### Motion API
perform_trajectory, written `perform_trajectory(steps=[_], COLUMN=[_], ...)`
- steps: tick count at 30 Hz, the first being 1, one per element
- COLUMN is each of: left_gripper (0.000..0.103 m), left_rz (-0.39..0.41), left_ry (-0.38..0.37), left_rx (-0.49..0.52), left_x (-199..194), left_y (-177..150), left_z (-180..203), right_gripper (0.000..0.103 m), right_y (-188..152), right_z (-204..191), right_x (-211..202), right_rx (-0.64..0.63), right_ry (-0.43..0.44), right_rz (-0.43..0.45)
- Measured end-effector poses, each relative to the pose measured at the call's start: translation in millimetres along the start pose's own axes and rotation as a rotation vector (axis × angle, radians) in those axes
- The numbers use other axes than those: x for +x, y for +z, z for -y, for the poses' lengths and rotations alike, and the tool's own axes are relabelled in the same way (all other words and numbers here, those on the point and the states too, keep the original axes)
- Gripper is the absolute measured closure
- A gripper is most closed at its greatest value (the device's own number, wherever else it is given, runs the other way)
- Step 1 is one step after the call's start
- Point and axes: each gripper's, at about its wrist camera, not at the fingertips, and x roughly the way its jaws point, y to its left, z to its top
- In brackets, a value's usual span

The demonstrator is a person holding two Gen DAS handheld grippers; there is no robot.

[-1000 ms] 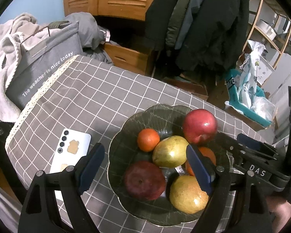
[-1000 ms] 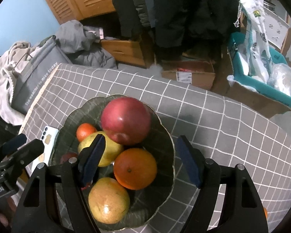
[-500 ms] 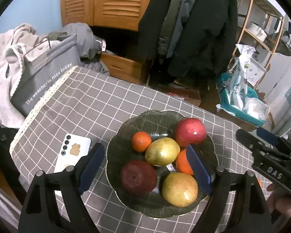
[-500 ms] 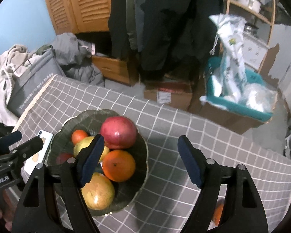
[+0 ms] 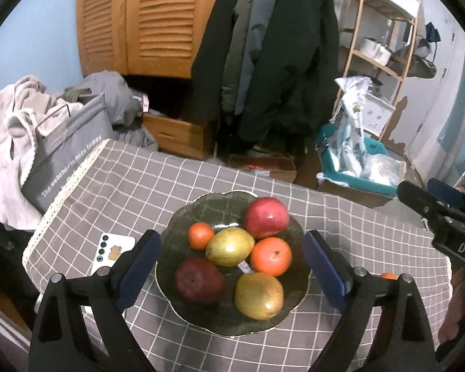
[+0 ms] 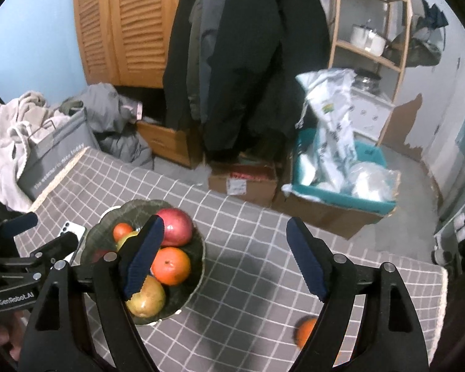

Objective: Organize fruits
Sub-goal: 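Lift both tools from the plate and move toward the two oranges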

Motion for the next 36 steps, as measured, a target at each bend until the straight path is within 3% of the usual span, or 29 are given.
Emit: perform_trajectory(steps=[6, 18, 36], left_gripper=[0.002, 0.001, 0.001], left_rz=[0.056, 0.158, 0.182], left_ry=[-0.025, -0.077, -0.182], left_rx=[0.015, 0.092, 0.181], left_x=[-23, -64, -82], left_y=[4, 10, 4], left_z=[9, 46, 107], right_gripper=[0.017, 0.016, 0.016], right_y=[3, -3, -51], right_z=[16, 40, 86], right_x=[-36, -96, -139], right_rx=[0.020, 0.050, 0.125], right_ry=[-0.026, -0.047, -0.118], right_rz=[0.063, 0.169, 0.180])
